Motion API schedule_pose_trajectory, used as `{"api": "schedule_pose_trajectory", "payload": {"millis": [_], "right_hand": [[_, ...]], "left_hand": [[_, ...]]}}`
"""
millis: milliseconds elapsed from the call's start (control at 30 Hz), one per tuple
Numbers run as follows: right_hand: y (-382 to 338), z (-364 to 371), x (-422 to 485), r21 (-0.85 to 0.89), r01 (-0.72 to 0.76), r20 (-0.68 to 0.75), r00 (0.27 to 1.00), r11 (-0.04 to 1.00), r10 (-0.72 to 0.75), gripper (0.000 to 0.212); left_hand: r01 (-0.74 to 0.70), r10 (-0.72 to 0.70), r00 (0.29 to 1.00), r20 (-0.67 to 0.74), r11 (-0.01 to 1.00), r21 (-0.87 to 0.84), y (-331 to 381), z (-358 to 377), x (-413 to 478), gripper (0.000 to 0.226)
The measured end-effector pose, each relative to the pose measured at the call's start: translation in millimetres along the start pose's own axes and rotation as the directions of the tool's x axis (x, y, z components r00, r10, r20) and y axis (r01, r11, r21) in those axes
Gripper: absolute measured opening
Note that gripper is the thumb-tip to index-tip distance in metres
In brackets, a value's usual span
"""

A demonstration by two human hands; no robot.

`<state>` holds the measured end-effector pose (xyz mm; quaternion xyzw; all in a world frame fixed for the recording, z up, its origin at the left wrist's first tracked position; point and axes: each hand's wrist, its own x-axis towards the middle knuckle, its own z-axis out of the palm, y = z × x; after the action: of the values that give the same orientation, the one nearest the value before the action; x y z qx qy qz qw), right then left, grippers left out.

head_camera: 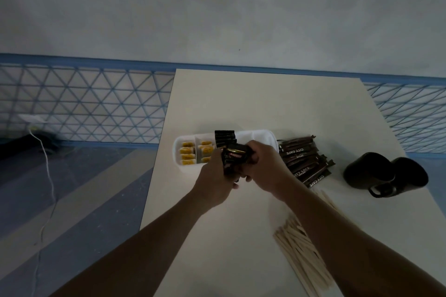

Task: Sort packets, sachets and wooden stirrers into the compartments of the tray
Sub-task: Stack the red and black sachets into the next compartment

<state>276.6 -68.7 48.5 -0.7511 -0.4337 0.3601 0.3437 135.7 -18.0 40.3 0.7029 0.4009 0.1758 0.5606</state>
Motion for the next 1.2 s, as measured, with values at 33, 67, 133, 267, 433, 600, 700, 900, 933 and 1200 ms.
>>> {"api": "schedule_pose_trajectory", "payload": {"millis": [33,67,133,267,433,600,700,900,933,1200], "right_hand": [[-2,-1,4,-0.008,0.005,-0.001,1.0,1.0,-0.005,0.028],[-4,-3,8,-0.015,0.016,-0.007,1.0,1.0,-0.016,0.027],[-7,-6,18,-0.033,0.039,-0.046,0.998,0.999,-0.04,0.026],[-16,-15,34,-0.121,0.0,-0.106,0.994,0.993,-0.013,0.025],[-16,-11,53,-0.181,-0.055,-0.066,0.997,0.982,0.043,0.03],[-17,-1,66,-0.295,-0.049,-0.017,0.999,0.954,0.046,0.028],[-17,0,71,-0.37,-0.015,0.007,1.0,0.929,0.019,0.026],[-17,3,77,-0.429,0.071,0.04,0.997,0.901,-0.059,0.022],[-16,4,79,-0.43,0.088,0.047,0.996,0.899,-0.075,0.022],[-6,20,77,-0.492,0.14,0.042,0.99,0.859,-0.137,0.025]], "left_hand": [[-0.007,0.007,1.0,0.008,1.0,-0.011,3,-3,2,0.034],[-0.018,0.018,1.0,0.02,1.0,-0.025,4,-6,4,0.038],[0.006,-0.006,1.0,0.001,0.998,0.059,5,-16,9,0.036],[0.071,-0.015,0.989,-0.146,0.919,0.388,-6,-40,23,0.073],[0.087,0.01,0.988,-0.156,0.794,0.602,-16,-59,37,0.091],[0.124,-0.088,0.992,-0.088,0.722,0.68,-27,-63,52,0.111],[0.138,-0.125,0.99,-0.069,0.714,0.686,-31,-61,59,0.116],[0.165,-0.162,0.984,-0.074,0.668,0.725,-38,-57,68,0.114],[0.168,-0.165,0.983,-0.076,0.668,0.725,-39,-57,69,0.113],[0.167,-0.188,0.981,-0.051,0.672,0.721,-35,-57,71,0.11]]}}
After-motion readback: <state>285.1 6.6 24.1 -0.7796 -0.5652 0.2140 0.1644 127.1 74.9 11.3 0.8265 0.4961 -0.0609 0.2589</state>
